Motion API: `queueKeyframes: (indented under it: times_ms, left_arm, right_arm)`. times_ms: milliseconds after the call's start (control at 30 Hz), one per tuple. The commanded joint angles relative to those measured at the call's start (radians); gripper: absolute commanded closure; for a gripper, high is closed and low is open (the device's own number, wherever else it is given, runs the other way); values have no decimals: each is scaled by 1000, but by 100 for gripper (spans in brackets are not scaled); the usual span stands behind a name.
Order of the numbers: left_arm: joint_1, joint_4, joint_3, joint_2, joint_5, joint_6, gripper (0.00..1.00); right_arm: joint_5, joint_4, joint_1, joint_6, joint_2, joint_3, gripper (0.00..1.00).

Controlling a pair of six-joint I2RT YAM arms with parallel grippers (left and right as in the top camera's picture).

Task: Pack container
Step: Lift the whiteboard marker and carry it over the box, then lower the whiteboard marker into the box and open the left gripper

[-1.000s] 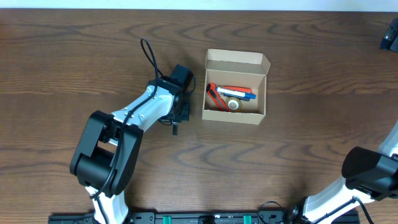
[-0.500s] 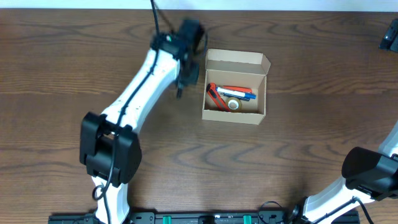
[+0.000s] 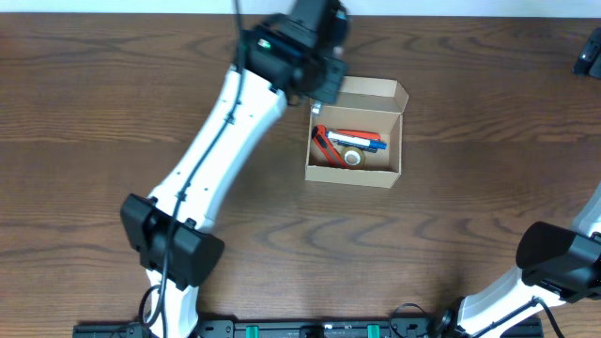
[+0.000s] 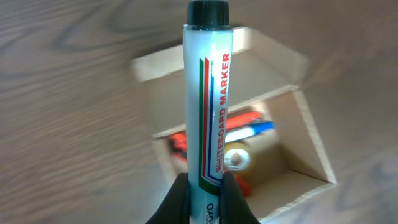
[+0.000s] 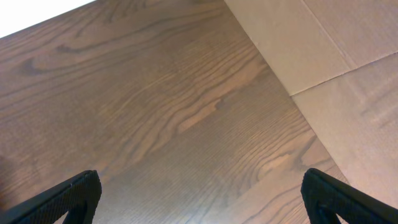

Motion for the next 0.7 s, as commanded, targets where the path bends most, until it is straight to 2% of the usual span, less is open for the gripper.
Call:
queueKeyframes:
  times_ms: [0, 167, 367, 467, 667]
  left_arm:
    - [-65, 10, 13, 49, 11, 57, 94]
    - [-96, -3, 13, 126, 44, 108, 94]
    - [-77, -76, 13, 211, 333, 311, 94]
    - [-63, -98, 13, 230, 412, 373, 94]
    - [-30, -100, 13, 234, 462, 415, 94]
  right_arm:
    - [0, -2, -5, 16, 4, 3, 1]
    - [0, -2, -5, 16, 4, 3, 1]
    - [0, -2, -5, 16, 4, 3, 1]
    - [0, -2, -5, 16, 4, 3, 1]
    - [0, -2, -5, 16, 4, 3, 1]
